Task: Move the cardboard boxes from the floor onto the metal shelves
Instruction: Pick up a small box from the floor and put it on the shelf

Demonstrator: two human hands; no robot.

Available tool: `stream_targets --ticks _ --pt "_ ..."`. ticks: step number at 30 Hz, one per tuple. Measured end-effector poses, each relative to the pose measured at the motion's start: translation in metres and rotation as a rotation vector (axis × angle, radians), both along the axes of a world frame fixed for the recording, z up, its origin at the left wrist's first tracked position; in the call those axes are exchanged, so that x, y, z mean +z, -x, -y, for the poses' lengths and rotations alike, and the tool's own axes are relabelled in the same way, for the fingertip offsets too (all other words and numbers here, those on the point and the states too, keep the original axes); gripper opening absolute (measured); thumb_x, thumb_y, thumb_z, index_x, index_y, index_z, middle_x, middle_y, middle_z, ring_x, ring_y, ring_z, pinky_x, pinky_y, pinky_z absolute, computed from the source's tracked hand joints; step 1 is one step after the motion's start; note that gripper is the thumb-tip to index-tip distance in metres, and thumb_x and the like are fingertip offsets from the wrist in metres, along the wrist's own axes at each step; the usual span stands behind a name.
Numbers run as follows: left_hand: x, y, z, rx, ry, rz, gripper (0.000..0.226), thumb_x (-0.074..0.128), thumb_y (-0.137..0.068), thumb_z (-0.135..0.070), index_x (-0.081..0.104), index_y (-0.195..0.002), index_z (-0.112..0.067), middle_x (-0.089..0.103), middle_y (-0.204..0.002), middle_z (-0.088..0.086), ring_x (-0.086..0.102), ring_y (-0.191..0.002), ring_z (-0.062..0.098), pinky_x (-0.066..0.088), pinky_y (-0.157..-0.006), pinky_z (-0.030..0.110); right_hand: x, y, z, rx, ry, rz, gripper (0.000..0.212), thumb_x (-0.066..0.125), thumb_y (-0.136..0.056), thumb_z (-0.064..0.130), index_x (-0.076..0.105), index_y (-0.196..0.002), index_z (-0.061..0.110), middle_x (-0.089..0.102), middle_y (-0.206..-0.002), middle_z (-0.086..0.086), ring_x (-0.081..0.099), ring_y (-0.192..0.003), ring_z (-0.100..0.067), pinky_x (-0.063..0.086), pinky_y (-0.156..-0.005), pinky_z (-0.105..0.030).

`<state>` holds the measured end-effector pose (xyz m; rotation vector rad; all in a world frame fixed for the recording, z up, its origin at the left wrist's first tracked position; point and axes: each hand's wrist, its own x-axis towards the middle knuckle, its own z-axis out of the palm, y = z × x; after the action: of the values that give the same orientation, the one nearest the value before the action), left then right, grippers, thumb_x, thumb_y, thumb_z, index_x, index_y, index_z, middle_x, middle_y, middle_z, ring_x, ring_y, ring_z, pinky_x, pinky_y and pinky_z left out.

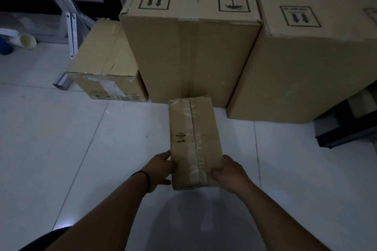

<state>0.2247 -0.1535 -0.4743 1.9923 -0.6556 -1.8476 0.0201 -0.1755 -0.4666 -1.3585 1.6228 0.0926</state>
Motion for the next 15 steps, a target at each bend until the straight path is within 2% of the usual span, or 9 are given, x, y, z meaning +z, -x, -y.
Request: stream_targets --ticks 2,4,7,9,12,15 --pt "-0.0013 0.0039 -0.0010 -0.057 0.017 0.073 0.057 0.045 -0.098 -0.012 0.028 -0.148 -0.033 0.056 -0.130 0.009 0.053 -0.116 0.031 0.051 -0.094 0.049 -0.0037 -0.0020 0.0010 -0.010 0.017 0.012 0.046 0.055 -0.091 0.021 0.040 -0.133 0.010 0.058 -0.120 -0.009 0.052 -0.090 -0.019 0.038 -0.058 -0.023" --pt "-0.0030 0.0068 0.0000 -0.081 0.054 0.101 0.060 0.044 -0.098 -0.016 0.022 -0.149 -0.038 0.059 -0.125 0.008 0.056 -0.109 0.030 0.053 -0.090 0.050 -0.0073 -0.0029 0.0025 -0.045 -0.004 0.071 0.063 0.054 -0.091 0.016 0.024 -0.146 0.017 0.056 -0.128 -0.009 0.052 -0.095 -0.021 0.042 -0.070 -0.024" --pt "-0.0046 0.0092 0.0031 -0.050 0.095 0.066 0.061 0.042 -0.099 -0.014 0.020 -0.149 -0.041 0.058 -0.127 0.007 0.057 -0.108 0.030 0.054 -0.087 0.051 -0.0104 -0.0037 0.0040 -0.081 -0.024 0.152 0.078 0.053 -0.090 0.011 0.008 -0.152 0.026 0.053 -0.133 -0.006 0.056 -0.108 -0.025 0.049 -0.085 -0.030" --pt "-0.0056 0.0092 0.0037 -0.029 0.100 0.041 0.061 0.041 -0.099 -0.011 0.022 -0.148 -0.043 0.060 -0.125 0.005 0.057 -0.109 0.030 0.055 -0.087 0.052 -0.0114 -0.0045 0.0061 -0.105 -0.011 0.225 0.071 0.054 -0.088 0.006 0.018 -0.146 0.028 0.053 -0.128 -0.003 0.057 -0.104 -0.021 0.050 -0.086 -0.030" --pt "-0.0054 0.0055 0.0018 -0.019 0.099 0.006 0.063 0.043 -0.099 -0.011 0.023 -0.147 -0.046 0.060 -0.126 0.002 0.054 -0.114 0.029 0.051 -0.091 0.054 -0.0079 -0.0069 0.0093 -0.167 0.027 0.371 0.054 0.060 -0.086 0.000 0.037 -0.124 0.031 0.053 -0.124 0.003 0.056 -0.102 -0.013 0.050 -0.091 -0.029" --pt "-0.0065 0.0009 0.0030 0.015 0.146 -0.016 0.059 0.047 -0.097 -0.015 0.029 -0.145 -0.044 0.062 -0.118 -0.002 0.055 -0.110 0.026 0.049 -0.091 0.050 -0.0071 -0.0065 0.0079 -0.245 0.017 0.422 0.046 0.066 -0.086 0.013 0.047 -0.122 0.035 0.061 -0.121 0.006 0.060 -0.107 -0.015 0.050 -0.098 -0.037"
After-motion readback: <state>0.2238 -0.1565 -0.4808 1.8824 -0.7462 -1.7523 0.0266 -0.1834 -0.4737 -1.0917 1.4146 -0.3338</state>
